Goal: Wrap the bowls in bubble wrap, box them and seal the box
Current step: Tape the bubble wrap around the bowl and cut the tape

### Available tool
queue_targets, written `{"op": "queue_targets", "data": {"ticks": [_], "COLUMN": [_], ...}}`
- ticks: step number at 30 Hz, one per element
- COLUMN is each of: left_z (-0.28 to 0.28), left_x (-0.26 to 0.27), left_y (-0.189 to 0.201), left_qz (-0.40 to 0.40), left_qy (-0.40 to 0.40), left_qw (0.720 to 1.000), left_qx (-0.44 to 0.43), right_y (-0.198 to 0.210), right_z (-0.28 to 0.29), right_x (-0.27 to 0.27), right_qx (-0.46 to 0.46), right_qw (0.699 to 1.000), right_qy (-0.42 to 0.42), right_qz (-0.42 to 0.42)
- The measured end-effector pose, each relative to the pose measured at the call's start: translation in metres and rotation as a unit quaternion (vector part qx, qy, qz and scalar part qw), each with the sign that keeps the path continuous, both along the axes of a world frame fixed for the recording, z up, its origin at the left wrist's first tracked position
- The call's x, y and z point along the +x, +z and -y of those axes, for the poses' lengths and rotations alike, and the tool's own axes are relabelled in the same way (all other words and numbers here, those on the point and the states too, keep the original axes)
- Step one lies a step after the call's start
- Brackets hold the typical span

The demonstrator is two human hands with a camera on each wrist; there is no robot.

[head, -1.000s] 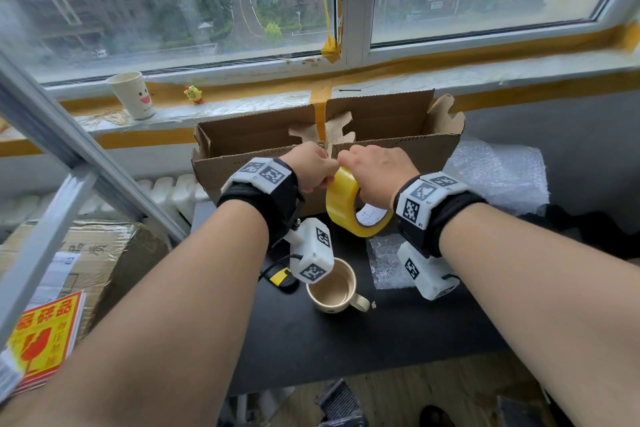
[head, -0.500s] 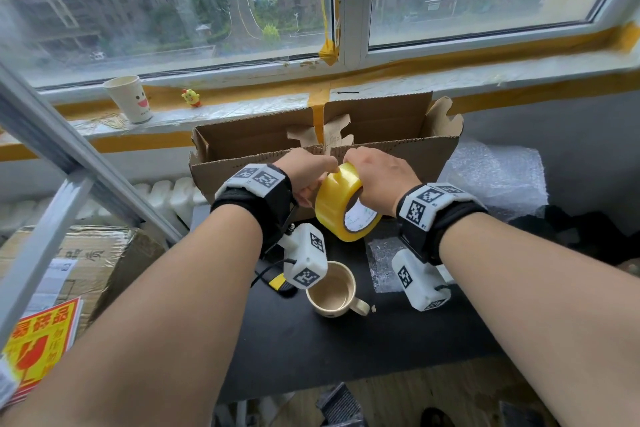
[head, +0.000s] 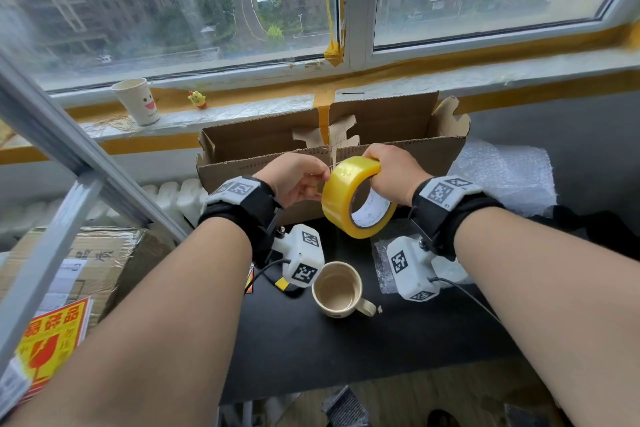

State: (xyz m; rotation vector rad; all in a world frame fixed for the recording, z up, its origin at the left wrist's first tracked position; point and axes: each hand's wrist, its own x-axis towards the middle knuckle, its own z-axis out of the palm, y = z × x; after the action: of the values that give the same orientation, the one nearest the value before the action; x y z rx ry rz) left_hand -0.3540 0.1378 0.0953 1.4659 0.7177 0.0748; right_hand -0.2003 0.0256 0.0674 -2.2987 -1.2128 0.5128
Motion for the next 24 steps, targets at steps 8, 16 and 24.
{"op": "queue_targets", "data": {"ticks": [8, 16, 24], "left_z": [0.002, 0.007, 0.005], "left_x": [0.002, 0.012, 0.009], "left_y": [0.004, 0.011, 0.01], "left_qz": [0.03, -0.143, -0.108], "left_qy": [0.045, 0.013, 0.028], "left_qw": [0.998, 0.984, 0.992], "left_qx": [0.024, 0.104, 0.064], "right_y": [0.0, -0.006, -0.006], "right_z": [-0.002, -0.001, 0.006], "right_x": [0.007, 0.005, 0.01], "right_qx": [0.02, 0.016, 0.023], "right_qw": [0.999, 0.999, 0.997], "right_qy": [0.018, -0.002, -0.054], "right_qz": [-0.029, -0.041, -0.04]}}
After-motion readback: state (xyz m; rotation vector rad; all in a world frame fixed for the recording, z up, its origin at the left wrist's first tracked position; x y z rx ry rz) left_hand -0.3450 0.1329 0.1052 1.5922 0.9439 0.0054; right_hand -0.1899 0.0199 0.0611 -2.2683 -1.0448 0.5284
